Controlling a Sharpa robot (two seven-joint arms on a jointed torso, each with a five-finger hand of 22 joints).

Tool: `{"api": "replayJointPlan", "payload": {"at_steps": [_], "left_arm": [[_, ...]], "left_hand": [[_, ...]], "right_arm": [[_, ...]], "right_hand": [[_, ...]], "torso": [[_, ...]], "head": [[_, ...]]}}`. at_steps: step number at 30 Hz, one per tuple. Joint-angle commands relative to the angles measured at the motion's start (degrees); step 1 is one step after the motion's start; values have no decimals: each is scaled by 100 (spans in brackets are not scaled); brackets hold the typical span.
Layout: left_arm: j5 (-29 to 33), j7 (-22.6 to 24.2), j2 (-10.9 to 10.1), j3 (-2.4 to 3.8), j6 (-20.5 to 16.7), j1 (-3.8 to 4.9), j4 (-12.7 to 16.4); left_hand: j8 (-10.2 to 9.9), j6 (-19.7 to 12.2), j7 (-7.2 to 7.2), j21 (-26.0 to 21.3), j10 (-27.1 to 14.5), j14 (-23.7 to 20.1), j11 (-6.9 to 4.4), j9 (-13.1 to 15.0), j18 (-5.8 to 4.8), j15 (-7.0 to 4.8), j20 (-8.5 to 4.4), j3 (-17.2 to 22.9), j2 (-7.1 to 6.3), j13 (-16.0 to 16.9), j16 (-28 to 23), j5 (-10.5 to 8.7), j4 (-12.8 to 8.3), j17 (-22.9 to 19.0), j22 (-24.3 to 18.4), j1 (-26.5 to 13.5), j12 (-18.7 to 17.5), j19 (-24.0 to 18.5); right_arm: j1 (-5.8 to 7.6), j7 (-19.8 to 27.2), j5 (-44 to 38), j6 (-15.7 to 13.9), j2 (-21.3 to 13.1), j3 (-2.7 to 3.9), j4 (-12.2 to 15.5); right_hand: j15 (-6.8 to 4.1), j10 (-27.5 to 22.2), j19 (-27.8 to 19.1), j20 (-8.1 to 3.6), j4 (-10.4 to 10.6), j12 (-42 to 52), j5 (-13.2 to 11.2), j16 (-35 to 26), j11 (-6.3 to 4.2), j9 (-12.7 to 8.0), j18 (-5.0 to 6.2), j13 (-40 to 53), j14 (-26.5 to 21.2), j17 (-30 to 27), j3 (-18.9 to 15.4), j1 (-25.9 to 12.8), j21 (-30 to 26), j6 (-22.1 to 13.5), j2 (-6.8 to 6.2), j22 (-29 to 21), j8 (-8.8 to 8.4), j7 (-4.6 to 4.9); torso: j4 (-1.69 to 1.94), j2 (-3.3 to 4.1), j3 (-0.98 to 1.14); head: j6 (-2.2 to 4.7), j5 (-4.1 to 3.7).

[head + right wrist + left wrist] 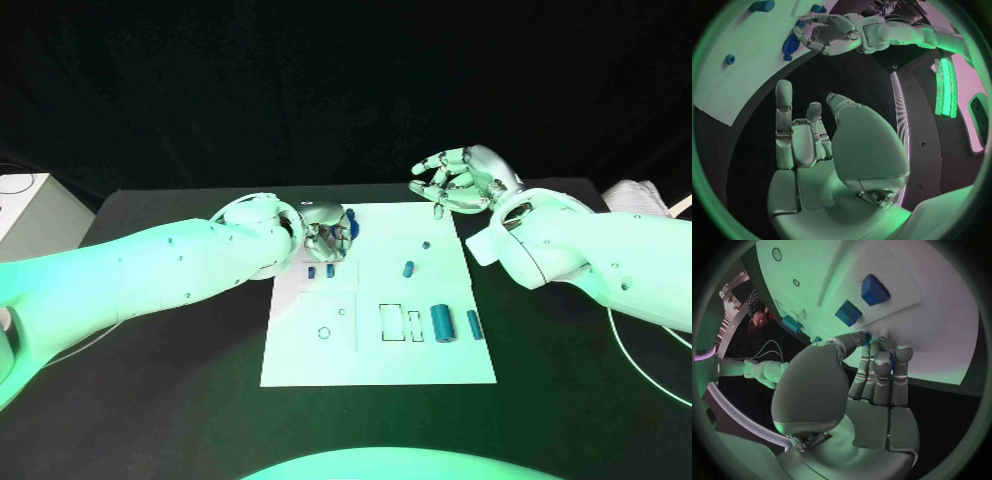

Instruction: Assemble the parts on the task board

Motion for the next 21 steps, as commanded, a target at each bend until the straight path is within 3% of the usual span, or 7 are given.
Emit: {"api": "replayJointPlan", "payload": {"at_steps": [1, 8, 21], "left_arm": [[63, 77, 17, -5, 98, -9, 11], [82, 134, 13, -5, -19, -10, 5], [152, 151, -26, -4, -242, -15, 19]], "left_hand": [[16, 192, -64, 141, 232, 201, -73, 16, -128, -51, -31, 79, 135, -21, 150, -20, -44, 198, 171, 40, -19, 170], [-36, 545, -128, 398, 785, 456, -204, 71, -195, -181, -164, 173, 296, -236, 300, -29, -235, 335, 490, 68, -367, 433], [-155, 696, -130, 546, 1060, 590, -222, 95, -238, -212, -191, 202, 356, -340, 380, -33, -373, 426, 687, 28, -654, 593]], "right_arm": [[-2, 31, -14, 82, 3, 1, 4], [-2, 19, -14, 96, 7, 1, -1], [-2, 6, -14, 104, 7, 1, -3]], "right_hand": [[-35, 0, -21, 15, 7, -28, 27, -19, -14, 1, 70, -5, -10, -8, 39, -7, -40, -4, -62, -5, 32, 33], [-35, 0, -21, 15, 7, -28, 27, -19, -14, 1, 70, -5, -10, -8, 39, -7, -40, -4, -62, -5, 32, 33], [-36, 23, -11, 14, 11, -25, 23, -36, -15, 1, 69, -19, -10, -18, 49, -19, -59, -8, -63, -20, 36, 32]], "torso": [[3, -7, 0], [2, -5, 1], [3, -3, 2]], "head": [[-4, -3], [1, -5], [9, -9]]}}
